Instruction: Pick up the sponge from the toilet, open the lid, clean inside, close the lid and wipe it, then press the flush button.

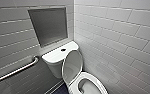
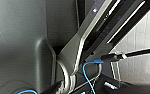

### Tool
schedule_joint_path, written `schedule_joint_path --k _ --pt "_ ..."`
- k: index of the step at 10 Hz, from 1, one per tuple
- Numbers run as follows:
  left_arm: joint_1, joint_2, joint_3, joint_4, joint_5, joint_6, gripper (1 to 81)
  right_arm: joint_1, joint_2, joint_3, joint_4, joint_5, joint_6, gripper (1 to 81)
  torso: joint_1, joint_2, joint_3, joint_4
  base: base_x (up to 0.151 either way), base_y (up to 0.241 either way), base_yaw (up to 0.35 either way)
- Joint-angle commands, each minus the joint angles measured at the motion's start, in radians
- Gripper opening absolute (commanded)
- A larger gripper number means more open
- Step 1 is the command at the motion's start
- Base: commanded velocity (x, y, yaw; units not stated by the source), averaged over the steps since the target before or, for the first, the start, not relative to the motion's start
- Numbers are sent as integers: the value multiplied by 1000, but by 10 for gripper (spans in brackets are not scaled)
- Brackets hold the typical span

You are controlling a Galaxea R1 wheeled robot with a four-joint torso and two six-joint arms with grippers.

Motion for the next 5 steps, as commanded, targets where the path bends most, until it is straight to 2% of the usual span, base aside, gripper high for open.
schedule_joint_path --k 1,5 --pt "19 -4 -31 -16 -59 3 811 215 -17 10 66 -143 5 10 0 0 0 0 0 0 0" --pt "32 51 -111 -27 -63 3 811 394 120 -125 128 -283 5 10 0 0 0 0 0 0 0"
